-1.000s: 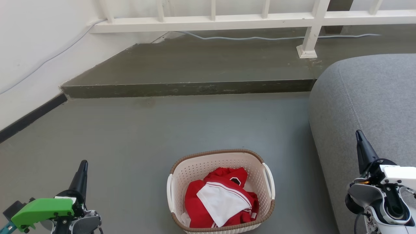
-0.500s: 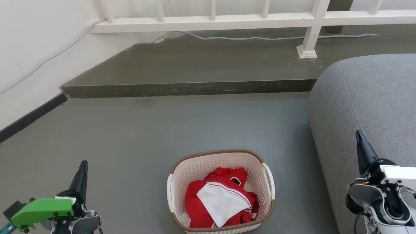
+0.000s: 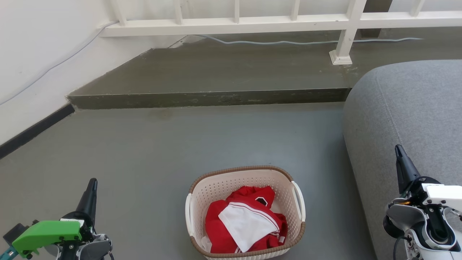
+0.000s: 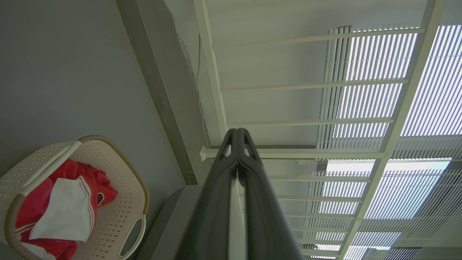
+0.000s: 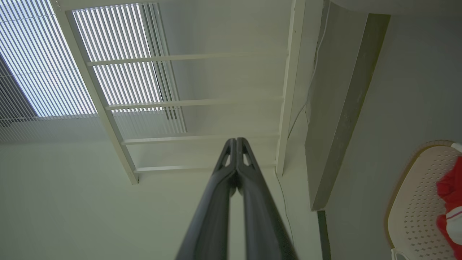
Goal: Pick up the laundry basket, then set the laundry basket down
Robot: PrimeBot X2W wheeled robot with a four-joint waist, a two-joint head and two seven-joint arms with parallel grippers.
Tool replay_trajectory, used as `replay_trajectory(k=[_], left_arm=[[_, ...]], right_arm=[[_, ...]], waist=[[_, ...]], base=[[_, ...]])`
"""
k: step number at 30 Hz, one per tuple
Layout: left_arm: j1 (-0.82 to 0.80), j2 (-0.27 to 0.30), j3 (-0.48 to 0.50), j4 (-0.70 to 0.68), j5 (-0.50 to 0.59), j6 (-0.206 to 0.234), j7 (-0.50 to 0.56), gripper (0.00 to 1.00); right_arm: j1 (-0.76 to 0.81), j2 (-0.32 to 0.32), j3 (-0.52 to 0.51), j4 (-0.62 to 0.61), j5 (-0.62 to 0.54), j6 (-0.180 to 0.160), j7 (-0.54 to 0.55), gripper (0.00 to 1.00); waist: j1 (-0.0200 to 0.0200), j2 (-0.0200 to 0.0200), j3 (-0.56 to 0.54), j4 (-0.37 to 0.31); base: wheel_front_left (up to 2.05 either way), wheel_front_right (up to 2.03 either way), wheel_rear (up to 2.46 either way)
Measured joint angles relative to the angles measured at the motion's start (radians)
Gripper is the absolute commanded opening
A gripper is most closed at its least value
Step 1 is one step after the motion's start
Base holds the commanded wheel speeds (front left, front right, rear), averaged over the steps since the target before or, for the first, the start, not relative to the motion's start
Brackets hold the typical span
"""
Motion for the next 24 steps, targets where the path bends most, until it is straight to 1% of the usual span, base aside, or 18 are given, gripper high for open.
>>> replay_trajectory(k=[24], left_arm=[[0.000,-0.003,0.005,0.002,0.000,0.000,0.000,0.00]], right_arm=[[0.000,0.001,-0.002,0.003,0.000,0.000,0.000,0.00]], waist=[[0.0000,0.0000,0.000,0.000]], base=[[0.00,0.00,0.00]])
